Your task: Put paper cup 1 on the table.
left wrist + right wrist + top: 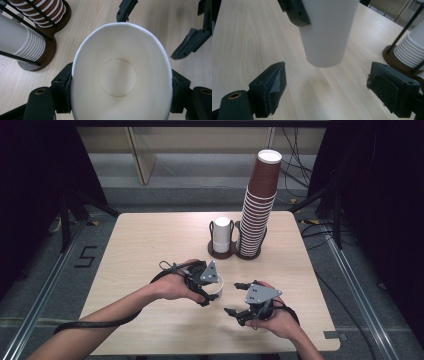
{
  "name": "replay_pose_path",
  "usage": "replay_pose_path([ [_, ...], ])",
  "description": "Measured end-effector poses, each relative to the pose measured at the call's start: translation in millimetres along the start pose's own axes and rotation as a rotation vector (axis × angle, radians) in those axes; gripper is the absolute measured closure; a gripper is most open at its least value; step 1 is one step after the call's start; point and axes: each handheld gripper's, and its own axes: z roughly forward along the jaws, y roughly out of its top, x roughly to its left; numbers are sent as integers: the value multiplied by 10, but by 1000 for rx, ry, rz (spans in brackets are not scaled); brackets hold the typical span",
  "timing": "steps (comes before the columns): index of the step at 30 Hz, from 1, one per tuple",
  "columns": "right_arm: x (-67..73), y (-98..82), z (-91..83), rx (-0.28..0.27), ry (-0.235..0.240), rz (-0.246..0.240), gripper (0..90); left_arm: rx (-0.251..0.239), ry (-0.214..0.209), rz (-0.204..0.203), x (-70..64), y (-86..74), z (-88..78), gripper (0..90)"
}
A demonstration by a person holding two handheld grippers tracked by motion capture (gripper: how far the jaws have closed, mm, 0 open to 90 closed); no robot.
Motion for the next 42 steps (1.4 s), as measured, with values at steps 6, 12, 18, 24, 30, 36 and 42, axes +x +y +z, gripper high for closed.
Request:
replay_pose_path([
  [6, 18, 28, 110, -4, 15, -10, 155, -9, -21, 15, -43, 34, 8, 268],
  [12, 66, 64, 210, -15, 32, -18, 157, -17, -34, 26, -97, 42, 1, 268],
  [18, 70, 64, 259, -27, 38, -9, 167, -25, -40, 17, -97, 39, -8, 268],
  [24, 77, 96, 273, -56, 41, -7, 191, -34, -49, 20, -108, 55, 0, 268],
  [30, 64, 100, 263, -87, 29, -30, 294, -50, -67, 11, -126, 73, 4, 266],
  [36, 74, 94, 240, -91, 42, -9, 329, -64, -80, 11, -114, 73, -1, 258],
  [42, 74, 107, 224, -108, 31, 11, 334, -139, -85, -48, -94, 59, -34, 149],
])
